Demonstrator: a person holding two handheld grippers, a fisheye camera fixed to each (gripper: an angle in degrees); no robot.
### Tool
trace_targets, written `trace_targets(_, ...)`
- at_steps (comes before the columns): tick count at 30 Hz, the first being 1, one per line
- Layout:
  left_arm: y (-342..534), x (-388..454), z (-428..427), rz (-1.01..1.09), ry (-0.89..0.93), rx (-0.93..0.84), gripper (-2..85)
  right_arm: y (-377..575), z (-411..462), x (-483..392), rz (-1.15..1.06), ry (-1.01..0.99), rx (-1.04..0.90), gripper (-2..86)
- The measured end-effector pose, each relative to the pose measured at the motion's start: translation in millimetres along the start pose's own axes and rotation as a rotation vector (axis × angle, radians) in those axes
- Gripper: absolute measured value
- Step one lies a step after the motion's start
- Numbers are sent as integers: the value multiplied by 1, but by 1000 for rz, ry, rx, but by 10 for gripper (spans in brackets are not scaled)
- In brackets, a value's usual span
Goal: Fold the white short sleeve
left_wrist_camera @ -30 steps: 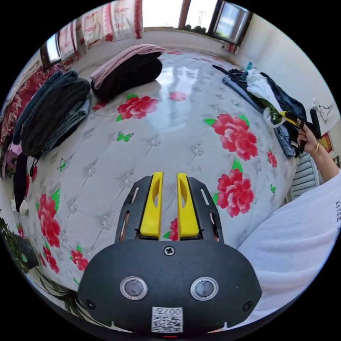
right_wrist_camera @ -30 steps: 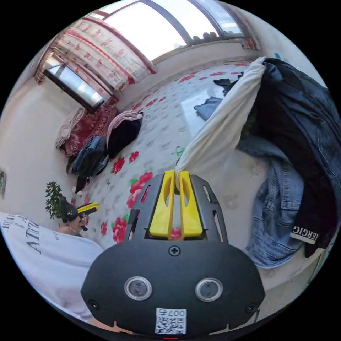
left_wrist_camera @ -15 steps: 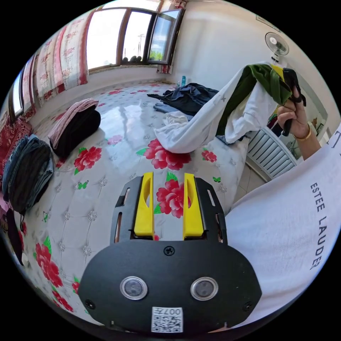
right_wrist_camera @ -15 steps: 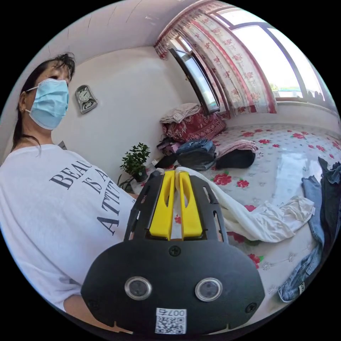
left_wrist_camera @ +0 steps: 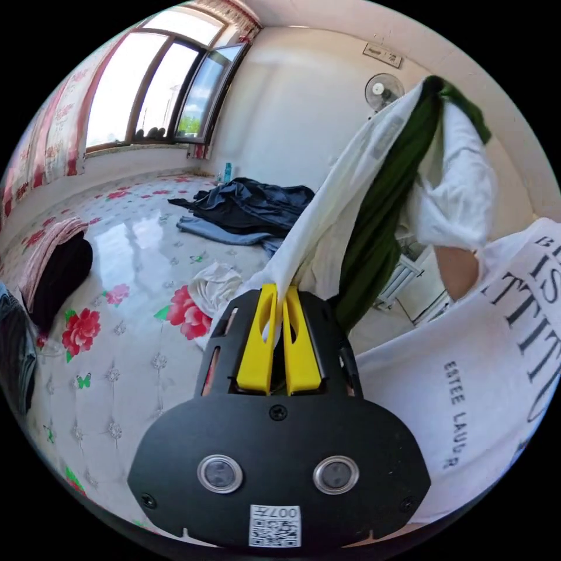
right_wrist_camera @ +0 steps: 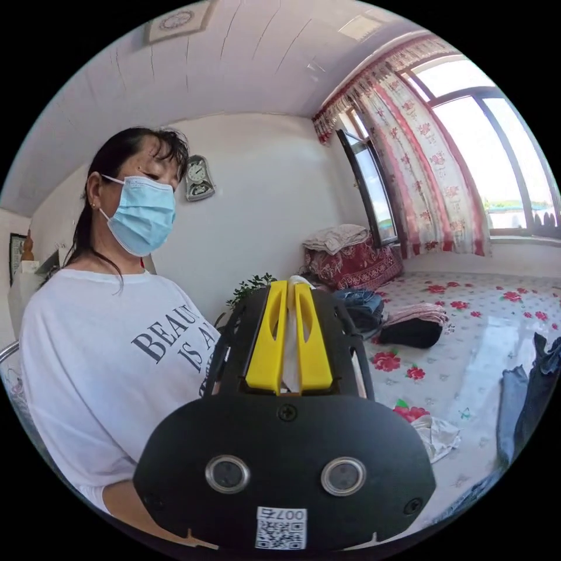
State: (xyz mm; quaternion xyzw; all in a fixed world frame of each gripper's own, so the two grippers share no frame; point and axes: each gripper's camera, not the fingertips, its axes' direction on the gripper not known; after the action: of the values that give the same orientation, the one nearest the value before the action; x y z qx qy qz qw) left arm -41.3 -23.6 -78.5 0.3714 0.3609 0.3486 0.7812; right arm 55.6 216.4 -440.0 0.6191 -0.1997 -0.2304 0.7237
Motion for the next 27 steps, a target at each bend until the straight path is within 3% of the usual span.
trace_targets(4,11,-1,-109,-62,43,245,-9,4,1,48,176,575,-123,15)
trace_targets(6,20,-13,-156,-144,23,347,-9,22,19,81,285,692,-238,28)
trace_targets(12,49,-42,-214,-300,-26,479,-10,103,99,111,360,508,-340,64)
trace_targets(19,54,-61,-243,-348,-30,556,-9,214,261,152,480,70,-602,83)
trace_targets(23,44,-61,-249,-325,-48,533,-9,216,344,167,366,-11,-743,55)
trace_targets(27,51,-63,-268,-366,-190,543,-9,191,346,179,324,0,-789,16)
